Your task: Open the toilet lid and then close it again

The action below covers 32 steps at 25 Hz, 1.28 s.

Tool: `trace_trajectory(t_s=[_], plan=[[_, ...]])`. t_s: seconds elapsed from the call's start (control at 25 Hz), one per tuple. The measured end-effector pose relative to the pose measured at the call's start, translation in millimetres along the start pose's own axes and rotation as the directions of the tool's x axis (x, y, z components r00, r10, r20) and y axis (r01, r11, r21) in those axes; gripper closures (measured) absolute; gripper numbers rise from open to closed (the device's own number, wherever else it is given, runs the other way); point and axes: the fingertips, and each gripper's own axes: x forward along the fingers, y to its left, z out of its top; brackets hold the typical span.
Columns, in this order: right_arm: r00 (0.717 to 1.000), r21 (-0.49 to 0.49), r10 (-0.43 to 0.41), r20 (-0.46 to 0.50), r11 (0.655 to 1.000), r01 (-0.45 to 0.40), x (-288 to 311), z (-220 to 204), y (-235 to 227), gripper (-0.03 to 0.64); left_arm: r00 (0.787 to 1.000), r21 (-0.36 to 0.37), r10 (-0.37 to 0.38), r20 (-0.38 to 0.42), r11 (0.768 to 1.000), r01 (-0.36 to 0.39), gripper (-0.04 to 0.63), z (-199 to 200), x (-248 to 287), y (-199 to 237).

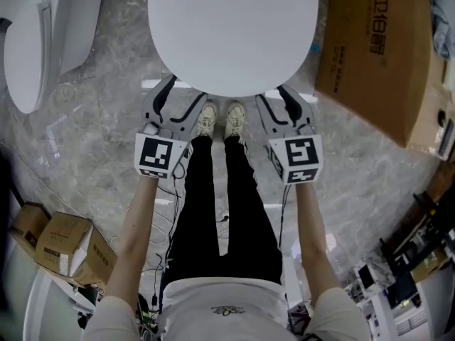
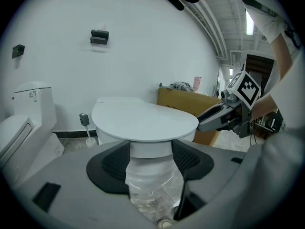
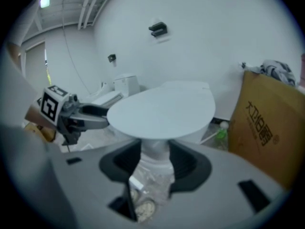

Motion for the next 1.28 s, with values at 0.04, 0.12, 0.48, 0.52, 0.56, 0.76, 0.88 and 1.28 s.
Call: trace_trajectory(t_s=[0.04,0.12,0.48,0.52,0.56,0.76,0.88,1.28], plan=[[1.0,0.003,0.007,0.012,1.0,-0.007,-6,10,-1,0.413,1.0,-0.001,-0.006,0.02,1.0,0.006,0.299,11,-2,1],[0.999,0.013,0.021,0.039,1.0,-0.021,-18,30,0,0.413,0.999,-0.008,-0.014,0.05,1.0,0.014,0.299,33,-10,2],[0.982,0.068,0.05,0.182,0.996,-0.064,-80,167,-15,0.405,0.99,-0.039,-0.034,0.137,0.998,0.039,0.299,177,-34,19],[0.982,0.072,0.054,0.183,0.995,-0.068,-83,180,-17,0.405,0.99,-0.039,-0.035,0.138,0.998,0.041,0.299,190,-35,22],[0.981,0.077,0.056,0.183,0.995,-0.071,-87,191,-19,0.403,0.99,-0.039,-0.036,0.138,0.998,0.042,0.299,201,-36,23],[0.975,0.124,0.065,0.211,0.988,-0.092,-101,244,-31,0.403,0.983,-0.054,-0.041,0.177,0.997,0.052,0.298,256,-36,35],[0.969,0.148,0.082,0.234,0.982,-0.119,-105,279,-42,0.402,0.975,-0.058,-0.043,0.22,0.997,0.057,0.295,292,-31,46],[0.949,0.2,0.087,0.302,0.968,-0.153,-104,385,-82,0.403,0.954,0.087,-0.086,0.289,0.994,0.063,0.29,405,-2,84]])
